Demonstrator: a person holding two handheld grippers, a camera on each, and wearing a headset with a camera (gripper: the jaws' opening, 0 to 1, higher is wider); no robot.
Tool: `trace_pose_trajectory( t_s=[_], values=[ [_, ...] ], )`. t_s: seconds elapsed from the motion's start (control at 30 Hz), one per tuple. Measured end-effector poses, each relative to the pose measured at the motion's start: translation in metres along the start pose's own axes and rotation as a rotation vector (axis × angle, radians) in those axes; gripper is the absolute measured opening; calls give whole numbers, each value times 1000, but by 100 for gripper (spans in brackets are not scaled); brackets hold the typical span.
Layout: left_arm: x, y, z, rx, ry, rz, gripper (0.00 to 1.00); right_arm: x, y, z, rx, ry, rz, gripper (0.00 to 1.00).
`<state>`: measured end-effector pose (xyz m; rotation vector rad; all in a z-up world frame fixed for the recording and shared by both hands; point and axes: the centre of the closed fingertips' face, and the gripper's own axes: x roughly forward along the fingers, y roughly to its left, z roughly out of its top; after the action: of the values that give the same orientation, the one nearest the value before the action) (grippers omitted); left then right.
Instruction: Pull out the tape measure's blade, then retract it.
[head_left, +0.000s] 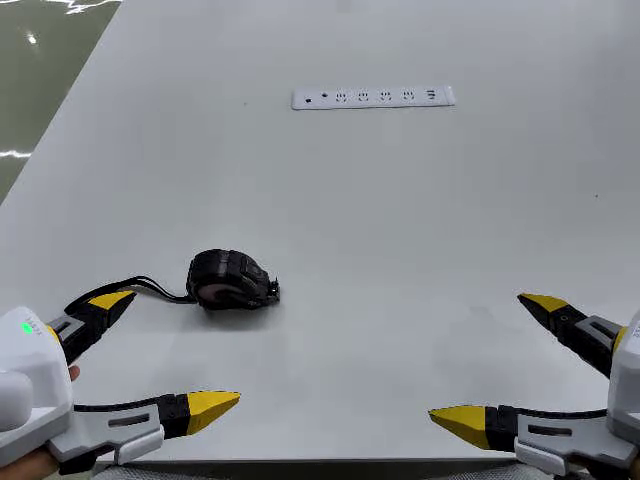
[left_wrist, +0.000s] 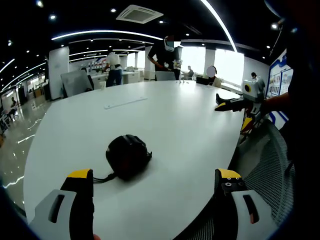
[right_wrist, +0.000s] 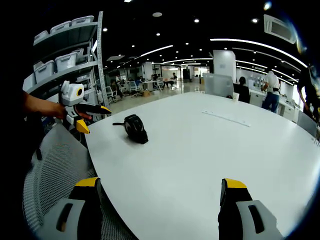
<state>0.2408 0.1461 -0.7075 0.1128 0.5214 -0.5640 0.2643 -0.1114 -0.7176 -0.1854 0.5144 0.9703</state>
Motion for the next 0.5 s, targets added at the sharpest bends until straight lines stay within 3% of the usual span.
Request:
trace_pose_trajectory(
  t_s=[0.5],
  values=[
    [4, 0, 2, 21, 10, -16, 99, 7, -2, 3, -20, 8, 35, 99]
  ],
)
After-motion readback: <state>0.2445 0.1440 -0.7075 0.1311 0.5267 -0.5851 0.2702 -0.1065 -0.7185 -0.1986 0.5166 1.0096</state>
